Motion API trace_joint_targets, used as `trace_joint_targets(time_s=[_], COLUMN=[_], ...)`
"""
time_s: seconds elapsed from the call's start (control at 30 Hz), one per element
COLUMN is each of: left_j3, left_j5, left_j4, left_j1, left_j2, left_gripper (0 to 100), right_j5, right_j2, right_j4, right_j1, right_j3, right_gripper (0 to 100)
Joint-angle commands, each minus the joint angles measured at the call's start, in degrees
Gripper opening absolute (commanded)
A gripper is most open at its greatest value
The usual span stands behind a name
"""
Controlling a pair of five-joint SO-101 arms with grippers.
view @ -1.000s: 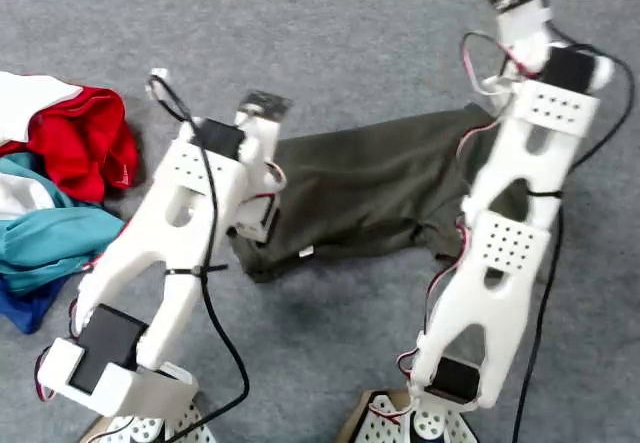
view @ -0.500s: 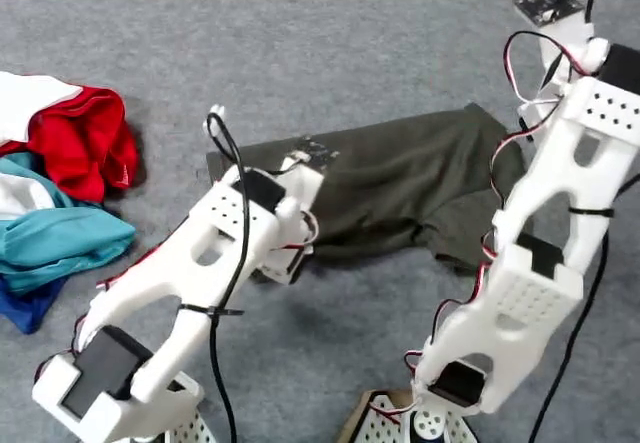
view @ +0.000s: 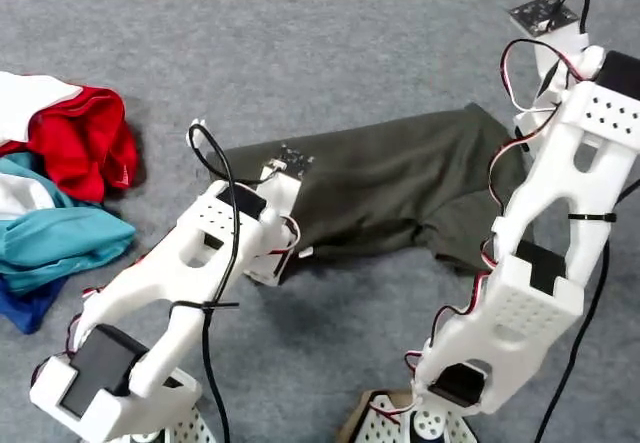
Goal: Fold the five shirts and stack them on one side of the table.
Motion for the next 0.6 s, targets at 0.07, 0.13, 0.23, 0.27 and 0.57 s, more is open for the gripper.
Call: trace_joint_targets(time_s=[0.07,0.13,0.23,0.27,0.57], left_j3=[-4.2,-5.1,-4.3,-3.4,2.5], left_j5=[2.5,2.2,1.5,0.9,0.5], left_j4=[6.2,7.9,9.1,8.8,-2.2], left_j1=[0.4,1.2,3.5,4.5,4.6], left_j2=[-2.9,-4.6,-7.1,-7.6,-4.7], left_gripper=[15,15,15,15,15], right_j5=[0.2,0.2,-0.9,-1.1,-1.4], right_j2=[-3.9,-3.9,-3.9,-3.9,-3.9], right_j4=[-0.9,-0.9,-0.9,-0.9,-1.0], right_j1=[0.9,0.9,0.9,0.9,1.1], right_j3=[0.0,0.0,0.0,-0.1,-0.3], right_gripper=[4.7,4.7,4.8,4.8,4.8])
